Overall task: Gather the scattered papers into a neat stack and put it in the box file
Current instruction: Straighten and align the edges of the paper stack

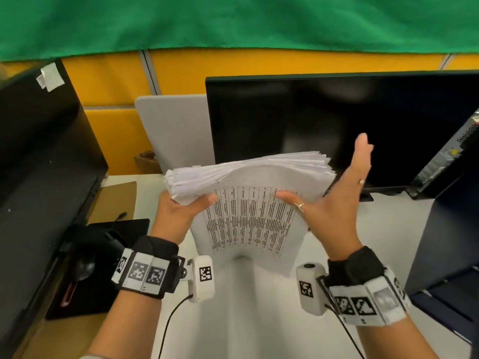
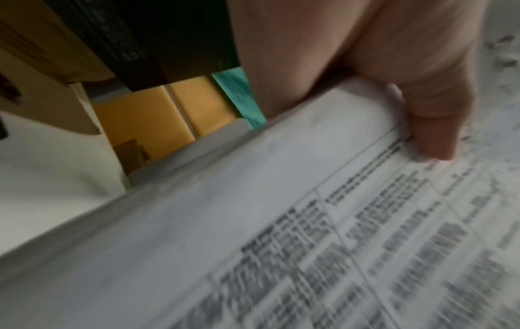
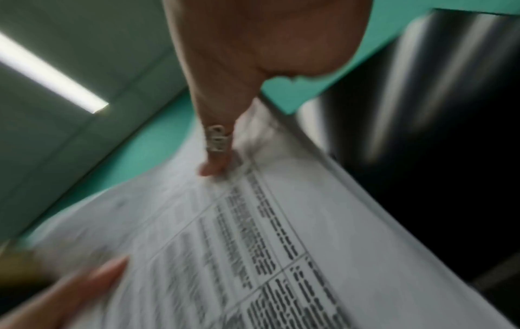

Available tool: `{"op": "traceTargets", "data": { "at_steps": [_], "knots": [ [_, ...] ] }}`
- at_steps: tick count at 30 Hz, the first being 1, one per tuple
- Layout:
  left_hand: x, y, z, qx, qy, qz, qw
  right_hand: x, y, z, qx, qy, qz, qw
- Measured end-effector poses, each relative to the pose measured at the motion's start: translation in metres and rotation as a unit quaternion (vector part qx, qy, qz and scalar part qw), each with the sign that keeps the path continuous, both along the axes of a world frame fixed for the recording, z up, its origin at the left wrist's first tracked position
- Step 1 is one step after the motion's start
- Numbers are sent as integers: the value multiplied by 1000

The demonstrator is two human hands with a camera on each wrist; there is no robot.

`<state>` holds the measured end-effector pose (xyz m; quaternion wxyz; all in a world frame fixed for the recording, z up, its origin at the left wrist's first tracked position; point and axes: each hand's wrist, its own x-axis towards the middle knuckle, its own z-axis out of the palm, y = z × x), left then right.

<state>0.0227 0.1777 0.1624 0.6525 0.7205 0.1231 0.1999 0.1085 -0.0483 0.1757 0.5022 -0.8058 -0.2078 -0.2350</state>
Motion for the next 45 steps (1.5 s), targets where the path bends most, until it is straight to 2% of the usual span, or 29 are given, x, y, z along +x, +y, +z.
{"op": "traceTargets", "data": {
  "at_steps": [1, 3, 5, 8, 11, 14, 16, 17, 18, 19, 21, 22, 24, 25, 27, 31, 33, 34, 37, 39, 43, 45],
  "knots": [
    [-2, 2, 4, 2, 2, -4, 1000, 5, -2, -1, 67, 89, 76, 991],
    [-6, 5, 12, 27, 8, -21, 999, 11, -6, -5, 151, 227, 191, 943],
    [-9, 4, 25, 67, 2, -48, 997, 13, -5, -14, 208, 298, 236, 901],
    [-7, -4, 48, 115, 15, -86, 990, 10, 3, -33, 292, 331, 217, 871],
    [-8, -7, 59, 187, 45, -77, 978, 12, 8, -43, 386, 371, 187, 824],
    [-17, 2, 48, 284, 109, -63, 951, 16, 3, -44, 440, 385, 155, 796],
    [-25, 12, 29, 364, 149, -7, 920, 19, -3, -45, 466, 390, 145, 781],
    [-27, 19, 16, 369, 168, 26, 914, 20, -6, -47, 477, 396, 140, 772],
    [-29, 25, 3, 341, 182, 56, 921, 21, -8, -50, 486, 399, 140, 765],
    [-29, 31, -11, 276, 192, 80, 938, 22, -10, -52, 490, 402, 141, 761],
    [-30, 33, -37, 88, 190, 99, 973, 22, -11, -54, 489, 409, 142, 757],
    [-31, 29, -47, 4, 181, 106, 978, 22, -11, -55, 488, 407, 143, 758],
    [-33, 21, -62, -137, 132, 170, 967, 22, -12, -54, 480, 403, 139, 767],
    [-34, 20, -69, -208, 92, 207, 951, 22, -12, -53, 482, 401, 133, 768],
    [-35, 16, -77, -315, 32, 217, 923, 22, -13, -53, 490, 407, 132, 760],
    [-33, -12, -80, -310, 82, 88, 943, 26, -13, -56, 510, 451, 154, 716],
    [-28, -17, -72, -305, 63, 58, 949, 26, -11, -60, 531, 464, 173, 688],
    [-26, -16, -66, -289, 54, 62, 954, 28, -11, -66, 535, 467, 167, 684],
    [-17, -6, -48, -257, 34, 106, 960, 30, -7, -78, 523, 463, 105, 708],
    [-14, 1, -36, -216, 16, 101, 971, 30, -6, -88, 503, 444, 59, 739],
    [-21, 23, -24, -140, -11, 74, 987, 39, -18, -103, 414, 373, -19, 830],
    [-27, 36, -25, -135, -13, 59, 989, 45, -28, -102, 306, 355, 20, 883]
  ]
}}
